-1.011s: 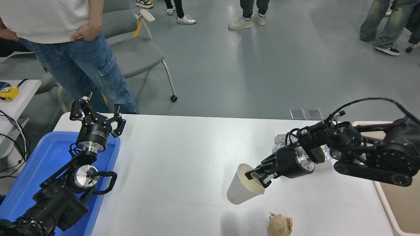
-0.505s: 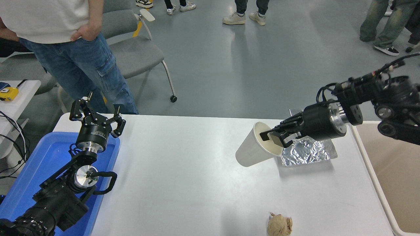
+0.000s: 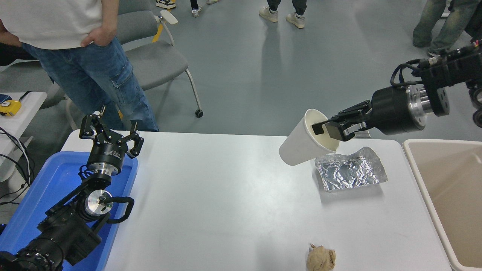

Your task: Dispose of the paper cup in the dustbin

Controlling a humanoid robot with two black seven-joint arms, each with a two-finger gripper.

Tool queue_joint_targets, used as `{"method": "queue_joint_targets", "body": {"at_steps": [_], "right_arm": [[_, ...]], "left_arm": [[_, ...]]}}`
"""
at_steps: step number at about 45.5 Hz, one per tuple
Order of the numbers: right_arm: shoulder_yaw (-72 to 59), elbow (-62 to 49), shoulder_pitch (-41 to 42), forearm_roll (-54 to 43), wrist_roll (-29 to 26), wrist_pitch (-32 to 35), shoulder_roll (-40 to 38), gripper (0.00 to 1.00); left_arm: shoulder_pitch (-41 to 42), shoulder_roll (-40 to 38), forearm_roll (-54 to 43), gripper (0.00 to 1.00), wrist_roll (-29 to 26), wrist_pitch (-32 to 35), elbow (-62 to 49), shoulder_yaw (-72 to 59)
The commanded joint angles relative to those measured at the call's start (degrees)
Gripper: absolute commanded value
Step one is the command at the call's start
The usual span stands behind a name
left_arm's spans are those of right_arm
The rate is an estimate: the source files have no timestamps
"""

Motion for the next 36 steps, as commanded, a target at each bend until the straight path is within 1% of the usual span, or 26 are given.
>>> {"method": "queue_joint_targets", "body": {"at_steps": [1, 4, 12, 20, 26, 36], "right_arm": [[0.23, -2.53, -2.3, 0.19, 0.04, -0.24, -3.35, 0.0], [0.32, -3.85, -3.18, 0.28, 0.04, -0.85, -4.5, 0.0], [0.32, -8.6, -6.96, 1.77, 0.13, -4.98, -7.57, 0.0], [0.5, -12.82, -10.74, 9.15, 0.3, -8.76, -11.09, 0.0], [0.67, -13.08, -13.55, 15.13, 0.21, -13.77, -14.16, 0.0], [0.76, -18.44, -17.94, 23.13, 0.56, -17.11, -16.72, 0.0]], "left_arm": [[0.0, 0.0, 0.0, 1.0, 0.0, -0.05, 0.0, 0.0], [0.0, 0.0, 0.0, 1.0, 0.0, -0.05, 0.0, 0.0], [0.0, 0.0, 0.0, 1.0, 0.0, -0.05, 0.0, 0.0], [0.0, 0.0, 0.0, 1.0, 0.0, -0.05, 0.08, 0.0], [0.0, 0.0, 0.0, 1.0, 0.0, 0.04, 0.0, 0.0], [0.0, 0.0, 0.0, 1.0, 0.0, 0.04, 0.0, 0.0]]}}
